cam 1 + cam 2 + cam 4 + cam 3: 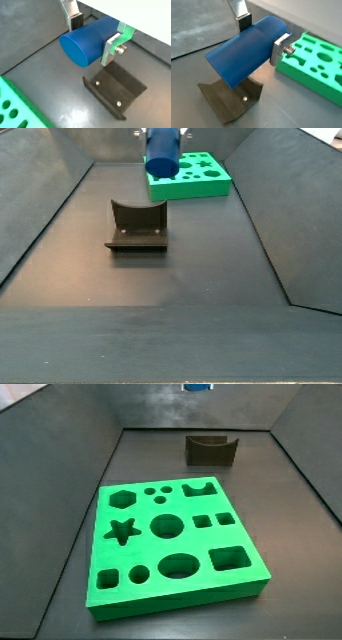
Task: Pick up the oval object. Move up. Place the oval object on the fixture. Regrasp the oval object. Move to above the board. Insert the oval object.
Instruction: Place the oval object on the fixture.
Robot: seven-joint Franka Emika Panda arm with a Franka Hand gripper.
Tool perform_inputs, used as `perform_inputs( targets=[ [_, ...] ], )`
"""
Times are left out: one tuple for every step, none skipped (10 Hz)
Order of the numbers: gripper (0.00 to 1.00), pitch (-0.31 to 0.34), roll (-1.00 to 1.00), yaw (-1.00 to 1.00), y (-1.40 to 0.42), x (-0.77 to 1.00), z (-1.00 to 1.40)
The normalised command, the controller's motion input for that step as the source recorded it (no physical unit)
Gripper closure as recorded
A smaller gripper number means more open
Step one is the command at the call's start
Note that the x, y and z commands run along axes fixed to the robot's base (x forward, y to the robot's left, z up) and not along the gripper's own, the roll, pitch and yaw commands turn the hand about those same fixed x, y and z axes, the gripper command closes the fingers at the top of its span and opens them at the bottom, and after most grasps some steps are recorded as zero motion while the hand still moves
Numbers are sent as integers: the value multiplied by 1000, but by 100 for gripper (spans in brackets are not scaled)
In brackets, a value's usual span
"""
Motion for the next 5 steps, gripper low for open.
perform_inputs(
  targets=[
    [100,70,-1000,-117,98,772,-32],
    [100,76,-1000,-125,72,678,-24],
    [100,81,-1000,-130,62,604,-22],
    [100,85,-1000,-138,57,534,-22],
    [100,87,-1000,-148,53,465,-21]
  ],
)
